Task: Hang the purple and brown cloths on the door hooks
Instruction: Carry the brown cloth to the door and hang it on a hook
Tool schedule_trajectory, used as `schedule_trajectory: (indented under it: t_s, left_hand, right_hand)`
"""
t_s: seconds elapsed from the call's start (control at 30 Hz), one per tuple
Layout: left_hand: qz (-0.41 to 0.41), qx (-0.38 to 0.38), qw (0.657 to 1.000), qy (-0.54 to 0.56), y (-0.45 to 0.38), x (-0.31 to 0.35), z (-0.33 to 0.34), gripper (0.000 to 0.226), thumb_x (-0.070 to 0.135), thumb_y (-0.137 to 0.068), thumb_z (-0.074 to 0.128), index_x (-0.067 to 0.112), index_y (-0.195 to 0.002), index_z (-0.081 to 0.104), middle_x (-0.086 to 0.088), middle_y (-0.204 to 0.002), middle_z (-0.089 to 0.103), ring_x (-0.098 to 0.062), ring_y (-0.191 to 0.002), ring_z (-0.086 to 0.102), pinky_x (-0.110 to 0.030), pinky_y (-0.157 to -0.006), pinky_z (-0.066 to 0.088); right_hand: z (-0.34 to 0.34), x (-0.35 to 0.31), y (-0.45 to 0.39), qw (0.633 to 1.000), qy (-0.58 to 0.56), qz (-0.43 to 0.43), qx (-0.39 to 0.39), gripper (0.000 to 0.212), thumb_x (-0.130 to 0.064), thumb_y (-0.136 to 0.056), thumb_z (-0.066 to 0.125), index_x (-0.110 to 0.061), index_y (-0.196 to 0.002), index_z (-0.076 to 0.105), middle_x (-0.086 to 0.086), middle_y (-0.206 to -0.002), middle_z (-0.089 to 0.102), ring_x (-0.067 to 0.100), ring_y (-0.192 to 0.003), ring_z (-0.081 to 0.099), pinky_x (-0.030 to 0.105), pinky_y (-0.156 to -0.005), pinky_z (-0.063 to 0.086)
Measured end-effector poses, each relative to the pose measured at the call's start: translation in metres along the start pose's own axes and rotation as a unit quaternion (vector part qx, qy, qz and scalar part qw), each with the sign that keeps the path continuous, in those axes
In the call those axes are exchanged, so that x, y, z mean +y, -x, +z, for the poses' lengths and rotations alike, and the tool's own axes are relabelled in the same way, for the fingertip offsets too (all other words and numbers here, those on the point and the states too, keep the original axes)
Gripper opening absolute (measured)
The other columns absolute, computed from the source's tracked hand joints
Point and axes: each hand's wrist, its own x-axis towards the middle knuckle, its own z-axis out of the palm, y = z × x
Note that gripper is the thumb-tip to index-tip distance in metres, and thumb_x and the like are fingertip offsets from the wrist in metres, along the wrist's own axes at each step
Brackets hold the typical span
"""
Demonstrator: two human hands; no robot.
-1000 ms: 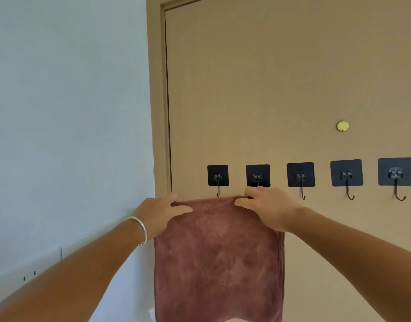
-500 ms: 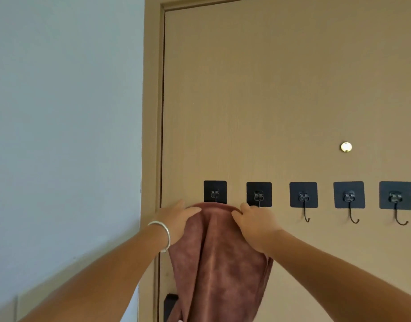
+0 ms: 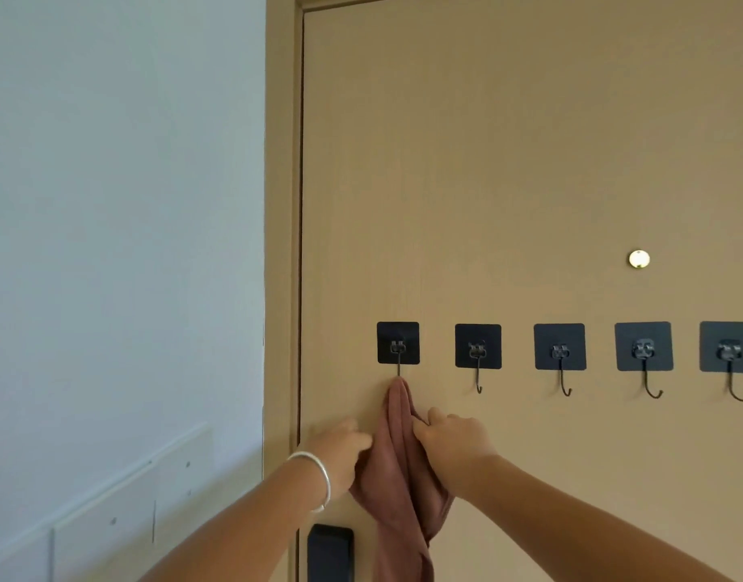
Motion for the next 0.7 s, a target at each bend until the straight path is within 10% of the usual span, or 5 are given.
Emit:
schedule_trajectory:
  t_s: [0.17,0.7]
  left_hand:
    - [-0.075,0.061,0.993,-0.074,-0.006,0.015,-0.064,0.026,0.012,-0.092,0.052,0.023,-0.113,0.063,0.004,-0.110,0.055,-0.016,-0.091,0.057,-0.029,-0.078,0.051]
    - [0.260,0.172,0.950,-0.008,-0.094,0.251,-0.030,0.045,0.034,-0.100,0.029,0.029,-0.143,0.036,0.012,-0.133,0.048,-0.013,-0.114,0.051,-0.028,-0.089,0.037]
  right_hand:
    - [-0.012,0.027,0.028,0.995,-0.024,-0.012,0.098,0.025,-0.019,-0.094,0.051,-0.020,-0.119,0.051,0.004,-0.106,0.051,0.023,-0.086,0.052,0.034,-0.072,0.043]
    - [-0.001,0.231,0.183,0.963,-0.012,0.200,0.179,0.040,-0.029,-0.093,0.043,-0.029,-0.133,0.045,-0.009,-0.125,0.051,0.014,-0.109,0.049,0.028,-0.095,0.040]
